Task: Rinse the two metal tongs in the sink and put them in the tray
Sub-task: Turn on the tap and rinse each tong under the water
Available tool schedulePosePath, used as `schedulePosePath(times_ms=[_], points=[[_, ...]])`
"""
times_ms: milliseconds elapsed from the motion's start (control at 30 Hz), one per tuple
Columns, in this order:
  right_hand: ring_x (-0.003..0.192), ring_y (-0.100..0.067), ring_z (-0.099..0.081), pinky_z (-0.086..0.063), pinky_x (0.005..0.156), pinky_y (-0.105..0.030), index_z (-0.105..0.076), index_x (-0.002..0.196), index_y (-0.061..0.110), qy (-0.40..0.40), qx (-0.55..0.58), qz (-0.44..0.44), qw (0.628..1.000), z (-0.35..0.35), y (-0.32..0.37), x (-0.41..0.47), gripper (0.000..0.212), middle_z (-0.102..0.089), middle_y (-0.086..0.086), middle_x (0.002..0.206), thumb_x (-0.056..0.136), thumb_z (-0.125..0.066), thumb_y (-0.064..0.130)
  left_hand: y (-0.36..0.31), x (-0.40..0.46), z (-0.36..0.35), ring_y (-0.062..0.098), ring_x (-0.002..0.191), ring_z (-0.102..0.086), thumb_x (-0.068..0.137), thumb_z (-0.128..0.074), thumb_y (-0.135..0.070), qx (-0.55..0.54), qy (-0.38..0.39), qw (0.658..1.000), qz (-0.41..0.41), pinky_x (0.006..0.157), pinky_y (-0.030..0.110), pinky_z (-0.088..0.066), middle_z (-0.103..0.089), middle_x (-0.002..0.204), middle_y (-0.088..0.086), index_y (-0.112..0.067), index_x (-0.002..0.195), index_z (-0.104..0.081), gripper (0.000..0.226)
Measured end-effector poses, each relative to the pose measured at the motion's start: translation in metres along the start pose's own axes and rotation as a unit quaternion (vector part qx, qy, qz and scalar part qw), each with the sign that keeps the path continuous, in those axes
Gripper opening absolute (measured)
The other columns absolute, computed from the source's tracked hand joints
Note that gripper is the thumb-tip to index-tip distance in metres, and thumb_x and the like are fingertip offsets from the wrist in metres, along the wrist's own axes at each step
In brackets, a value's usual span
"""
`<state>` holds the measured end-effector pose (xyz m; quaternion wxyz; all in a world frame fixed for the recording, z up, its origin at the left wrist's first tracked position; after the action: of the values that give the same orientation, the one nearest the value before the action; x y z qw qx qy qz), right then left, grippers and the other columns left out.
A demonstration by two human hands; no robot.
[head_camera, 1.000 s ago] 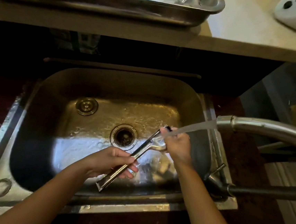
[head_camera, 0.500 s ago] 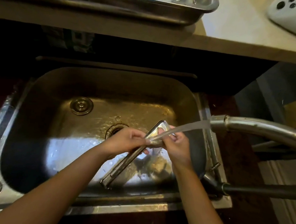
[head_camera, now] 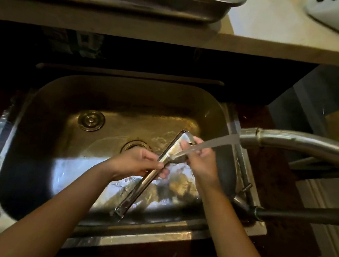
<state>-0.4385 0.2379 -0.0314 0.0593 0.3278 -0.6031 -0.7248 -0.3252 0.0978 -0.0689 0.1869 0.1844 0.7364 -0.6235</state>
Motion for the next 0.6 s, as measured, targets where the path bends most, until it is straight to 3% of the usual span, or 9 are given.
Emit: schedulePosePath(times_ms=[33, 67, 133, 200, 333, 433, 533, 600], points=[[0.078, -0.002, -0.069, -0.055, 0.071, -0.016, -0.062, 0.084, 0.017, 0.0, -0.002, 0.004, 1.0, -0.001, 0.004, 0.0, 0.008, -0.068, 0.002, 0.083, 0.086, -0.061, 0.009, -0.001, 0.003, 0.0, 0.016, 0.094, -0.069, 0.078, -0.062, -0.026, -0.022, -0.001, 1.0, -0.003, 0.079, 0.023, -0.056, -0.076, 0.096, 0.004, -0.012, 0.097, -0.071, 0.025], [0.088, -0.014, -0.069, -0.055, 0.079, -0.026, -0.064, 0.09, 0.014, -0.008, -0.001, 0.011, 1.0, 0.001, 0.008, 0.001, 0.005, -0.07, -0.007, 0.089, 0.086, -0.061, 0.011, -0.001, 0.003, 0.0, 0.017, 0.093, -0.069, 0.079, -0.062, -0.023, -0.035, 0.001, 0.999, 0.0, 0.078, 0.023, -0.056, -0.076, 0.096, 0.005, -0.011, 0.097, -0.071, 0.024], [0.105, -0.044, -0.06, -0.049, 0.093, -0.051, -0.061, 0.104, -0.004, -0.045, 0.023, 0.006, 0.999, 0.008, 0.013, 0.006, 0.022, -0.063, -0.033, 0.108, 0.087, -0.059, 0.01, 0.007, -0.003, 0.0, 0.017, 0.09, -0.07, 0.08, -0.063, -0.02, -0.04, 0.004, 0.999, 0.013, 0.072, 0.022, -0.057, -0.076, 0.096, 0.007, -0.011, 0.095, -0.072, 0.02], [0.108, -0.052, -0.054, -0.044, 0.095, -0.062, -0.058, 0.105, -0.009, -0.062, 0.03, -0.006, 0.998, 0.013, 0.014, 0.012, 0.027, -0.057, -0.041, 0.112, 0.089, -0.056, 0.012, 0.015, -0.009, -0.005, 0.015, 0.086, -0.071, 0.082, -0.063, -0.018, -0.024, -0.019, 0.999, 0.014, 0.068, 0.023, -0.055, -0.077, 0.092, 0.007, -0.012, 0.091, -0.073, 0.014], [0.101, -0.041, -0.06, -0.047, 0.092, -0.057, -0.063, 0.096, 0.003, -0.069, -0.15, -0.024, 0.986, 0.009, 0.001, 0.013, 0.022, -0.066, -0.026, 0.105, 0.089, -0.055, 0.022, 0.028, -0.011, -0.022, 0.007, 0.069, -0.069, 0.077, -0.07, -0.018, 0.123, -0.195, 0.973, 0.002, 0.064, 0.019, -0.049, -0.074, 0.07, -0.007, -0.026, 0.084, -0.073, 0.011], [0.099, -0.032, -0.064, -0.05, 0.092, -0.051, -0.061, 0.087, 0.017, -0.085, -0.175, -0.043, 0.98, 0.003, -0.008, 0.01, 0.015, -0.068, -0.014, 0.104, 0.083, -0.062, 0.032, 0.035, -0.018, -0.039, 0.021, 0.079, -0.068, 0.078, -0.067, -0.022, 0.369, -0.311, 0.873, -0.064, 0.065, 0.026, -0.047, -0.074, 0.084, 0.001, -0.02, 0.103, -0.067, 0.025], [0.099, -0.029, -0.065, -0.052, 0.091, -0.048, -0.061, 0.08, 0.022, -0.089, -0.116, -0.077, 0.986, 0.0, -0.018, 0.012, 0.011, -0.069, -0.013, 0.105, 0.079, -0.069, 0.03, 0.041, -0.024, -0.051, 0.03, 0.08, -0.067, 0.077, -0.066, -0.018, 0.481, -0.316, 0.806, -0.139, 0.064, 0.032, -0.051, -0.073, 0.089, 0.008, -0.017, 0.11, -0.061, 0.033], [0.095, -0.028, -0.067, -0.055, 0.088, -0.044, -0.064, 0.09, 0.013, -0.091, -0.052, -0.11, 0.988, 0.003, -0.024, 0.014, 0.012, -0.07, -0.016, 0.103, 0.079, -0.069, 0.017, 0.039, -0.025, -0.057, 0.028, 0.079, -0.066, 0.077, -0.065, -0.019, 0.488, -0.311, 0.804, -0.136, 0.062, 0.032, -0.05, -0.071, 0.089, 0.005, -0.019, 0.107, -0.06, 0.031]])
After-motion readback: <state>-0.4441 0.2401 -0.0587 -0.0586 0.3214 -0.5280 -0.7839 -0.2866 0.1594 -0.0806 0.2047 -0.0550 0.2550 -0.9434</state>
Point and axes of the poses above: each hand's wrist, its own x-axis towards the middle knuckle, its own z-axis out of the back of the hand, y = z × x, the point moved 1 cm from there along x, towards the middle knuckle
